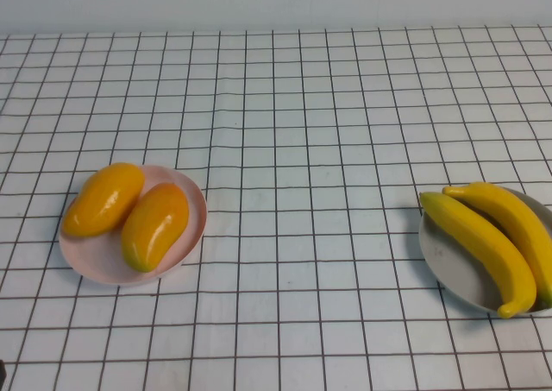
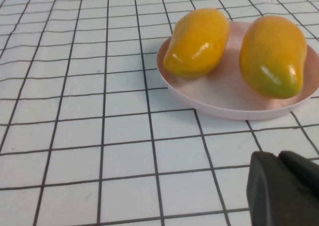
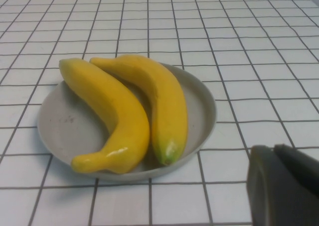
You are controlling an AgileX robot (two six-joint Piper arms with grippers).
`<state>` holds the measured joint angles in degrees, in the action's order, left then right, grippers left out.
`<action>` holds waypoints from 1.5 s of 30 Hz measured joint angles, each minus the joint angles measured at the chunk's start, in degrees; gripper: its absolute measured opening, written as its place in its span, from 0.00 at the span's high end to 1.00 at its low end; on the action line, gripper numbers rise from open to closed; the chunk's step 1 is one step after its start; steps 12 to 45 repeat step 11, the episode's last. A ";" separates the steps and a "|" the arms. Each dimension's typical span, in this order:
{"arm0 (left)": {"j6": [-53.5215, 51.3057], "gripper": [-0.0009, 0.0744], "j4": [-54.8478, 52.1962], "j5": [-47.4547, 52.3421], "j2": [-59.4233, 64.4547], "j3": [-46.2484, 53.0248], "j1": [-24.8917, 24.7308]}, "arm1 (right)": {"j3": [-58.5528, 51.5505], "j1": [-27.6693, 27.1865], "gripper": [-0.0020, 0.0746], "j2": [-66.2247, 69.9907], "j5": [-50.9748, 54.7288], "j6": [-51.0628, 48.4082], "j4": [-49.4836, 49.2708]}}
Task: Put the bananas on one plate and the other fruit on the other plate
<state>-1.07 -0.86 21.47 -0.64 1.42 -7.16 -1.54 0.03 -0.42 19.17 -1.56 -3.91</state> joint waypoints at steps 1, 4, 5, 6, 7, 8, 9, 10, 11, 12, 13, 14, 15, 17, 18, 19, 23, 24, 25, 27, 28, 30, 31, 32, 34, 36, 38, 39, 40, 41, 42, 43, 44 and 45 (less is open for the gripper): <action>0.00 0.99 0.00 0.00 0.00 0.00 0.51 | 0.00 0.00 0.99 0.00 0.00 0.00 0.00; 0.00 0.99 0.00 0.00 0.00 0.00 2.75 | -0.11 0.00 0.99 0.00 0.03 0.00 0.00; 0.00 0.99 0.00 0.00 0.00 0.00 3.95 | -0.11 0.00 0.99 0.00 0.03 0.00 0.00; 0.00 0.99 0.00 0.00 0.00 0.00 4.83 | -0.11 0.00 0.99 0.00 0.03 0.00 0.00; 0.00 0.99 0.00 0.00 0.00 0.00 5.45 | -0.11 0.00 0.99 0.00 0.03 0.00 0.00; 0.00 0.99 0.00 0.00 0.00 0.00 5.92 | -0.11 0.00 0.99 0.00 0.13 0.00 0.00; 0.00 0.99 0.00 0.00 0.00 0.00 6.22 | -0.11 0.00 0.99 0.00 0.13 0.00 0.00; 0.00 0.99 0.00 0.00 0.00 0.00 6.33 | -0.11 0.00 0.99 0.00 0.13 0.00 0.00; 0.00 0.99 0.00 0.00 0.00 0.00 6.33 | -0.21 0.00 0.99 0.00 0.13 0.00 0.00; 0.00 0.99 0.00 0.00 0.00 0.00 6.33 | -0.21 0.00 0.99 0.00 0.13 0.00 0.00; 0.00 0.99 0.00 0.00 0.00 0.00 6.33 | -0.21 0.00 0.99 0.00 0.13 0.00 0.00; 0.00 0.99 0.00 0.00 0.00 0.00 6.33 | -0.21 0.00 0.99 0.00 0.13 0.00 0.00; 0.00 0.99 0.00 0.00 0.00 0.00 6.33 | -0.21 0.00 0.99 0.00 0.13 0.00 0.00; 0.00 0.99 0.00 0.00 0.00 0.00 6.33 | -0.21 0.00 0.99 0.00 0.13 0.00 0.00; 0.00 0.99 0.00 0.00 0.00 0.00 6.33 | -0.21 0.00 0.99 0.00 0.13 0.00 0.00; 0.00 0.99 0.00 0.00 0.00 0.00 6.33 | -0.21 0.00 0.99 0.00 0.13 0.00 0.00; 0.00 0.99 0.00 0.00 0.00 0.00 6.33 | -0.21 0.00 0.99 0.00 0.13 0.00 0.00; 0.00 0.99 0.00 0.00 0.00 0.00 6.33 | -0.21 0.00 0.99 0.00 0.13 0.00 0.00; 0.00 0.99 0.00 0.00 0.00 0.00 6.33 | -0.21 0.00 0.99 0.00 0.13 0.00 0.00; 0.00 0.99 0.00 0.00 0.00 0.00 6.33 | -0.21 0.00 0.99 0.00 0.13 0.00 0.00; 0.00 0.99 0.00 0.00 0.00 0.00 6.33 | -0.21 0.00 0.99 0.00 0.13 0.00 0.00; 0.00 0.99 0.00 0.00 0.00 0.00 6.33 | -0.21 0.00 0.99 0.00 0.13 0.00 0.00; 0.00 0.99 0.00 0.00 0.00 0.00 6.33 | -0.21 0.00 0.99 0.00 0.13 0.00 0.00; 0.00 0.99 0.00 0.00 0.00 0.00 6.33 | -0.21 0.00 0.99 0.00 0.13 0.00 0.00; 0.00 0.99 0.00 0.00 0.00 0.00 6.33 | -0.21 0.00 0.99 0.00 0.13 0.00 0.00; 0.00 0.99 0.00 0.00 0.00 0.00 6.33 | -0.21 0.00 0.99 0.00 0.13 0.00 0.00; 0.00 0.99 0.00 0.00 0.00 0.00 6.33 | -0.21 0.00 0.99 0.00 0.13 0.00 0.00; 0.00 0.99 0.00 0.00 0.00 0.00 6.33 | -0.21 0.00 0.99 0.00 0.13 0.00 0.00; 0.00 0.99 0.00 0.00 0.00 0.00 6.33 | -0.21 0.00 0.99 0.00 0.13 0.00 0.00; 0.00 0.99 0.00 0.00 0.00 0.00 6.33 | -0.21 0.00 0.99 0.00 0.13 0.00 0.00; 0.00 0.99 0.00 0.00 0.00 0.00 6.33 | -0.21 0.00 0.99 0.00 0.13 0.00 0.00; 0.00 0.99 0.00 0.00 0.00 0.00 6.33 | -0.21 0.00 0.99 0.00 0.13 0.00 0.00; 0.00 0.99 0.00 0.00 0.00 0.00 6.33 | -0.21 0.00 0.99 0.00 0.13 0.00 0.00; 0.00 0.99 0.00 0.00 0.00 0.00 6.33 | -0.21 0.00 0.99 0.00 0.13 0.00 0.00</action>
